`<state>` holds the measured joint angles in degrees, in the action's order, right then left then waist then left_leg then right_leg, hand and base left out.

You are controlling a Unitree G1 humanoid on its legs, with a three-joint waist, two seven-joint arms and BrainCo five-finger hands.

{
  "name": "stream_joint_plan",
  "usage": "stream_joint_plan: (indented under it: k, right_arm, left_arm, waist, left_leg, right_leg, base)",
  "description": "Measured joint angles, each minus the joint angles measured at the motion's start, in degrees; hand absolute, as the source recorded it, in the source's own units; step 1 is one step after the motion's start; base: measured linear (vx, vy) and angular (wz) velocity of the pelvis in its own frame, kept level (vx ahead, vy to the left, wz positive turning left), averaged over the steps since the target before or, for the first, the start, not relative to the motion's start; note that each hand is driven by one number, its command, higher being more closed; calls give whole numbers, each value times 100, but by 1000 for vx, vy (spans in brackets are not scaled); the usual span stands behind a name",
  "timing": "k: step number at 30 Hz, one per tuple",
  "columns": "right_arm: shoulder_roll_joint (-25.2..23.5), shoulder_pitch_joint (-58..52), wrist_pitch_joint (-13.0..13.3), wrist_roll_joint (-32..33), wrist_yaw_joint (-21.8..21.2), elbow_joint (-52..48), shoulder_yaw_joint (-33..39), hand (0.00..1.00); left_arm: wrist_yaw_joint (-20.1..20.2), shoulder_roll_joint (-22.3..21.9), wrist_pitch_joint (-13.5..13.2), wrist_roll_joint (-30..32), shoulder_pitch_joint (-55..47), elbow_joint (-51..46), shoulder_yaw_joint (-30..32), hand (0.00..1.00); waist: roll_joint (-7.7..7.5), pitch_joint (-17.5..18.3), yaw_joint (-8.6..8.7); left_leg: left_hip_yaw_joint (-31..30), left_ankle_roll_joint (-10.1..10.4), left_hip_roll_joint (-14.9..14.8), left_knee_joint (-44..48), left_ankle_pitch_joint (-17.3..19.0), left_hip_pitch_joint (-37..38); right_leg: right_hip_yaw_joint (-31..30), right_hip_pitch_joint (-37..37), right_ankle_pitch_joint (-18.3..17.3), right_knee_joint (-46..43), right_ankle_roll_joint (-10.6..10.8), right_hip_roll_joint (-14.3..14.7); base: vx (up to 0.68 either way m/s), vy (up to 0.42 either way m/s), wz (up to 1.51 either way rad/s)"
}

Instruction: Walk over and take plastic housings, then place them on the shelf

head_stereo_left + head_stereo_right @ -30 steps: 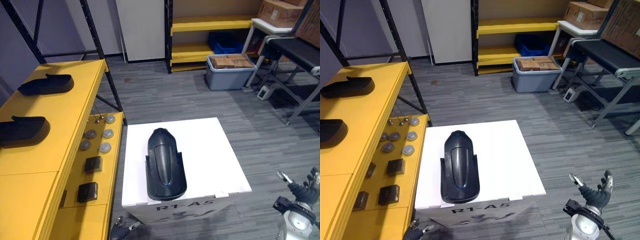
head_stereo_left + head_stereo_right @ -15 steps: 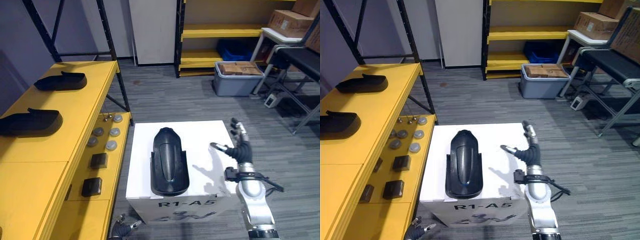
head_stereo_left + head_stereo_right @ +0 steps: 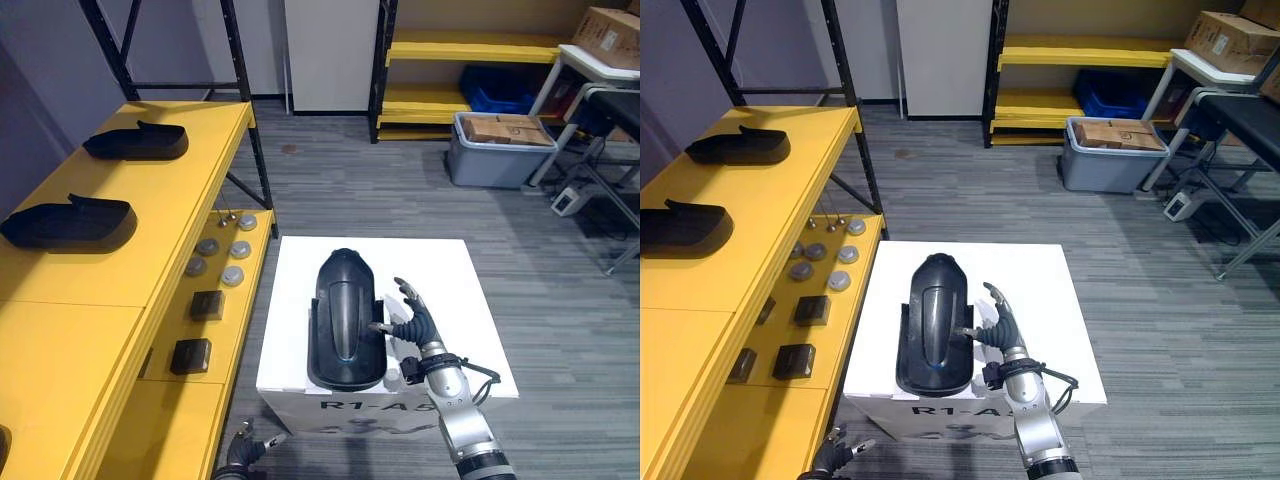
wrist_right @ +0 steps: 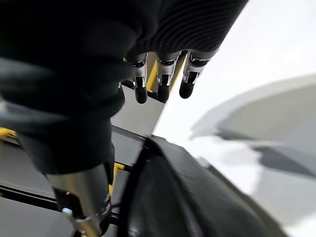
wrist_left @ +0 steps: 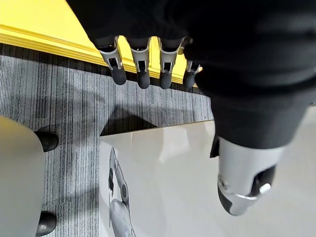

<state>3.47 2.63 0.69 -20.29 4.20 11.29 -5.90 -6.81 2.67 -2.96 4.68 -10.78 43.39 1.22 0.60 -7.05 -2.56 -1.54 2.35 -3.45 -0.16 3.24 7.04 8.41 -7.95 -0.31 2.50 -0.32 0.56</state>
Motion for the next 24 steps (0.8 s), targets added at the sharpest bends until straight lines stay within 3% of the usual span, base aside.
stream_joint_plan:
  k: [6,7,10,16,24]
  right_arm:
    - [-194,167,-290,-966,25,346,23,0]
    - [-247,234,-393,-1170,35,389,35,100]
    - [-415,277,-519,-1560,109,391,211,100]
    - [-508,467,-646,-1595,144,490,641,100]
    - [-604,443,-688,-989,70,553,702,100]
  left_arm:
    - [-19,-13,46,4,21,9,-54,0]
    - [-19,-29,55,5,31,14,-64,0]
    - [-24,-45,110,4,50,13,-68,0]
    - [-6,-85,159,13,113,51,-91,0]
    - [11,-73,154,121,133,47,-131,0]
  waist:
    - [-7,-4,8]
    - [-11,-6,0]
    - [-12,-6,-26]
    - [-31,-1,-120]
    - [-59,-15,-121]
  left_leg:
    - [-4,1,2,-15,-3,2]
    - [-10,1,2,-15,-5,2]
    - [-17,1,1,-15,-8,7]
    - [-27,3,1,-36,-16,20]
    - [-33,4,4,-79,-18,95]
  right_leg:
    - [6,-2,-1,15,2,1]
    - [10,-5,-1,15,2,1]
    - [19,-15,-3,16,5,0]
    - [37,-34,-3,38,5,1]
    - [54,-119,-26,87,40,-4]
  base:
    - [0,0,0]
    - [0,0,0]
    - [0,0,0]
    - [0,0,0]
    - [26,9,1]
